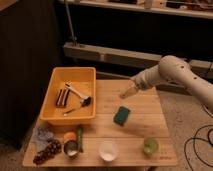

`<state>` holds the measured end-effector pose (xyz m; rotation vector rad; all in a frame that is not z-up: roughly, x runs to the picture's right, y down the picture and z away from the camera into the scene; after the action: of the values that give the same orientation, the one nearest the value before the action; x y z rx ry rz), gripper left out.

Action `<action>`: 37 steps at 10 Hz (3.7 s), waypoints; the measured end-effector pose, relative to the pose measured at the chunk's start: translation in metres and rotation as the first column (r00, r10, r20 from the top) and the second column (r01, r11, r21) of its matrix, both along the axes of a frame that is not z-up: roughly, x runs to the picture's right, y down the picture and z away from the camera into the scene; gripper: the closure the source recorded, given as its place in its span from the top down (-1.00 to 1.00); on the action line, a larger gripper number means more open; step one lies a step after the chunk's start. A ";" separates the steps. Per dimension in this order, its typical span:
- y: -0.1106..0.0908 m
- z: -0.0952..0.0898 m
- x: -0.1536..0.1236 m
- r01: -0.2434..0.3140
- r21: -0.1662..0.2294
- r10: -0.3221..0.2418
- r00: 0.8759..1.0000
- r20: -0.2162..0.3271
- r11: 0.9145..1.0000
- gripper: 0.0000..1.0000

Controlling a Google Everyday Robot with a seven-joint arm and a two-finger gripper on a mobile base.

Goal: Place fork in table surface

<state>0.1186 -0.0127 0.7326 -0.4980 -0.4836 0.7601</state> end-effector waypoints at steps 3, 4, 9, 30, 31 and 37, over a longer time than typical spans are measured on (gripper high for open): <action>-0.018 -0.005 -0.009 0.071 0.031 -0.073 0.996 0.050 0.997 0.60; -0.031 -0.008 -0.021 0.114 0.056 -0.118 0.990 0.078 0.992 0.60; -0.083 -0.008 -0.124 0.425 0.216 -0.464 0.866 0.185 0.879 0.60; 0.060 0.051 -0.257 0.688 0.243 -0.729 0.626 0.277 0.684 0.60; 0.079 0.068 -0.258 0.705 0.219 -0.736 0.621 0.269 0.675 0.60; 0.080 0.070 -0.257 0.705 0.217 -0.736 0.622 0.267 0.675 0.60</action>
<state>-0.1386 0.0673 0.8022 -0.6800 -0.5714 -0.1503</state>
